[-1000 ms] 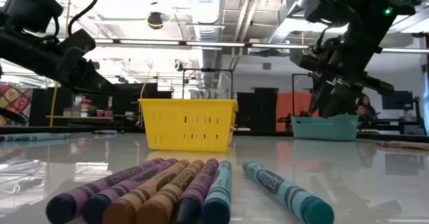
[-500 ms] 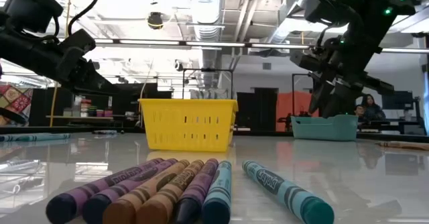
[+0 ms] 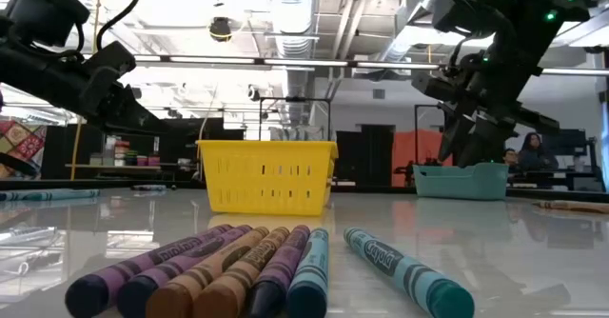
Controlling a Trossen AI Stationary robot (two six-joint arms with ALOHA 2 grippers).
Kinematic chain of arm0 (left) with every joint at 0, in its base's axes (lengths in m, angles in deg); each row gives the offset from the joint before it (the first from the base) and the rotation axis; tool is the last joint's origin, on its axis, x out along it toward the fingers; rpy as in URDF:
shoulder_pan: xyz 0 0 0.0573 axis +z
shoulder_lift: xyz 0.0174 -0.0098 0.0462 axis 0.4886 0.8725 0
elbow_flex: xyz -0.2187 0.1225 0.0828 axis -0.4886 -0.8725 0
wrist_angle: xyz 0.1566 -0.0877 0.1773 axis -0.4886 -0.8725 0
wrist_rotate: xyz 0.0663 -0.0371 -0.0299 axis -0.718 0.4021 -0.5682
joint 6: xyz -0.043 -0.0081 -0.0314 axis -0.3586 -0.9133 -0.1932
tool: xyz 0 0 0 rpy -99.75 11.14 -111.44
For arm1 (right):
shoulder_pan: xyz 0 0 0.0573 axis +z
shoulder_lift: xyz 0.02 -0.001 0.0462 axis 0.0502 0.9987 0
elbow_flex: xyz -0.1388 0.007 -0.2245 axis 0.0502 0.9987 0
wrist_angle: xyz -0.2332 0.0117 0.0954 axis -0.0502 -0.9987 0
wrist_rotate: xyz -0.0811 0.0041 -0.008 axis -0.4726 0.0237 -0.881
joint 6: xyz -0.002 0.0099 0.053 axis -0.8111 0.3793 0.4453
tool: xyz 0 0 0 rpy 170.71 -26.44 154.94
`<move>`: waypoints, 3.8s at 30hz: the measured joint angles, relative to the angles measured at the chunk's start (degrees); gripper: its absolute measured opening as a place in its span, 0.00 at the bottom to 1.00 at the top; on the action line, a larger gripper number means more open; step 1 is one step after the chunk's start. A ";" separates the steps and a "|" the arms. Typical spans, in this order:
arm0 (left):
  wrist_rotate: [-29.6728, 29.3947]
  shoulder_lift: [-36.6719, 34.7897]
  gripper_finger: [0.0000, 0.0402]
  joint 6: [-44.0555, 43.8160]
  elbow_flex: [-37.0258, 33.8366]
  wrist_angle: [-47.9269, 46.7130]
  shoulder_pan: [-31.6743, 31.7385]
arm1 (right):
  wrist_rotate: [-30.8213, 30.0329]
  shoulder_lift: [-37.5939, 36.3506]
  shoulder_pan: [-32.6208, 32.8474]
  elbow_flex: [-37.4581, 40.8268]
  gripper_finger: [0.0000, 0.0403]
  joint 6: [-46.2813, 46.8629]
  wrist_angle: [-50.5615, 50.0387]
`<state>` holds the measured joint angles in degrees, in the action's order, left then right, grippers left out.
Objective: Sort crayons
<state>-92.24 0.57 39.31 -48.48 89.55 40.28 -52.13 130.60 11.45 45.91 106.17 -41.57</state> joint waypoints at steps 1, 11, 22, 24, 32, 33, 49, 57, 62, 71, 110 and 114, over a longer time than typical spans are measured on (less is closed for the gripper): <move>0.00 0.00 0.42 0.00 -0.02 0.00 -0.02 | -0.01 0.01 0.01 -0.01 0.32 0.00 0.00; 0.00 0.00 0.42 0.00 -0.01 0.00 -0.01 | -0.01 0.00 0.01 -0.01 0.32 0.00 0.00; 0.00 0.00 0.42 0.00 -0.02 0.00 -0.02 | -0.01 0.02 0.02 -0.01 0.32 0.00 -0.01; 0.00 0.00 0.42 0.00 0.00 0.00 -0.02 | 0.00 0.01 0.01 0.00 0.32 0.00 -0.01; 0.00 0.00 0.42 0.00 0.00 0.00 0.00 | 0.01 0.02 0.00 -0.01 0.32 0.00 0.00; 0.00 0.02 0.42 0.00 -0.01 0.00 -0.02 | 0.25 0.02 0.02 -0.01 0.32 0.00 0.00; 0.00 0.00 0.42 0.00 0.00 0.00 -0.01 | 8.21 0.02 -0.11 -0.01 0.32 0.01 0.01; 0.00 0.00 0.42 0.00 -0.02 0.00 0.00 | 8.73 0.02 -0.11 0.00 0.32 0.45 0.47; 0.00 0.00 0.42 0.00 0.00 0.00 0.00 | 8.54 0.00 -1.47 0.01 0.32 -2.84 5.15; 0.39 0.00 0.42 0.00 0.00 -0.02 -0.02 | 8.60 0.02 -1.62 0.01 0.32 -2.56 12.76; 0.42 0.00 0.42 0.55 -0.02 -0.02 -0.02 | 6.96 0.02 -5.38 0.01 0.32 -7.54 16.51; 0.42 0.00 0.42 0.53 -0.01 -0.02 -0.02 | 6.98 0.02 -5.38 0.01 0.32 -7.54 16.51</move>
<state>-91.82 0.57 39.84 -48.49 89.53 40.26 -45.15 130.62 6.08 45.93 98.63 -25.06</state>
